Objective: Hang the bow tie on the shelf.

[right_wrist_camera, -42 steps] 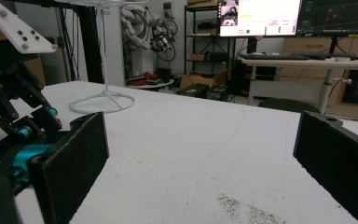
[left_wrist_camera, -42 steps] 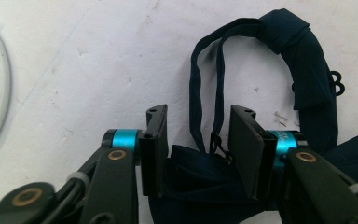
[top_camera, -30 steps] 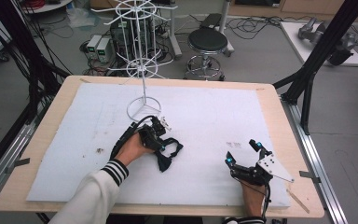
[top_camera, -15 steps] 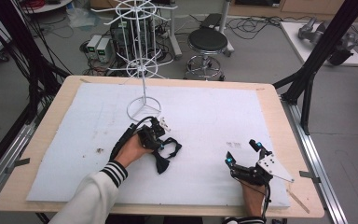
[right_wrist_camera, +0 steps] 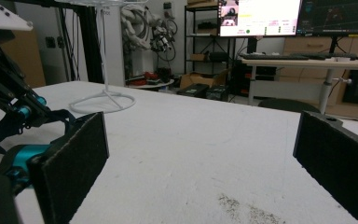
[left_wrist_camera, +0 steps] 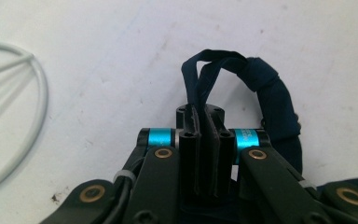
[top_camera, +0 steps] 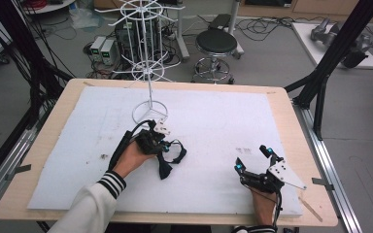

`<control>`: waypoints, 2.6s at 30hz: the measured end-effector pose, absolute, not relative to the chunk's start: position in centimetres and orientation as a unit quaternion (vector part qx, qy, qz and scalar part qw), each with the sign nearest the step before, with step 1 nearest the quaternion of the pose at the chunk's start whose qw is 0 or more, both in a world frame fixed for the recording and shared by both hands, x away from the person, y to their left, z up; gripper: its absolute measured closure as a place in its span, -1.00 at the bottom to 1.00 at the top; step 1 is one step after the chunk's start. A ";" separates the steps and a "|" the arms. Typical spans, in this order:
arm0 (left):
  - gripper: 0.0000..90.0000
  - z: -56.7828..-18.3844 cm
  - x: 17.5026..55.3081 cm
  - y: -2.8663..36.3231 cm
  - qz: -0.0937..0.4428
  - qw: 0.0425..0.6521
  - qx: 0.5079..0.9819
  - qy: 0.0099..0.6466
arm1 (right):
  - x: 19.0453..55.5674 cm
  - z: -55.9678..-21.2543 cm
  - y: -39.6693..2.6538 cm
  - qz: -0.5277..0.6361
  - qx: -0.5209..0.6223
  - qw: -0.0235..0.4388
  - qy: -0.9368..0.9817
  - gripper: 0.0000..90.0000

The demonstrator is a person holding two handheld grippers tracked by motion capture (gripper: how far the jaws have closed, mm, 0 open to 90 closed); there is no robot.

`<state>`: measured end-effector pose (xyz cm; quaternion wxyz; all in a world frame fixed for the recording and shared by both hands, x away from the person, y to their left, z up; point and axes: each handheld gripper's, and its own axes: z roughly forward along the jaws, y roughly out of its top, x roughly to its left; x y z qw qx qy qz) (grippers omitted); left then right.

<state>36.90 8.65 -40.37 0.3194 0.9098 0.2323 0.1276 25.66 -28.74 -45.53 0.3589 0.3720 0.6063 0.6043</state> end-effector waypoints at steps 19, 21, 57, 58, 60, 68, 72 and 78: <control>0.89 -37.5 35.4 11.5 0.176 0.447 0.838 0.259 | 25.6 -45.5 -28.7 0.604 0.372 0.358 0.607 -0.95; 0.90 -37.2 35.3 11.8 0.183 0.455 0.831 0.261 | 25.7 -45.5 -28.7 0.604 0.371 0.360 0.606 -0.95; 0.91 -30.8 34.9 15.2 0.295 0.556 0.724 0.283 | 25.6 -45.5 -28.7 0.604 0.373 0.358 0.607 -0.95; 0.91 -30.8 34.9 15.2 0.295 0.556 0.724 0.283 | 25.6 -45.5 -28.7 0.604 0.373 0.358 0.607 -0.95; 0.91 -30.7 35.1 15.2 0.299 0.557 0.720 0.286 | 25.6 -45.5 -28.7 0.604 0.372 0.358 0.607 -0.95; 0.91 -30.5 35.9 15.3 0.310 0.558 0.708 0.303 | 25.6 -45.5 -28.7 0.604 0.373 0.358 0.607 -0.95; 0.91 -30.5 36.3 15.3 0.313 0.554 0.707 0.310 | 25.6 -45.5 -28.7 0.604 0.373 0.358 0.607 -0.95; 0.91 -30.8 37.0 15.3 0.320 0.549 0.702 0.322 | 25.6 -45.5 -28.7 0.604 0.372 0.358 0.607 -0.95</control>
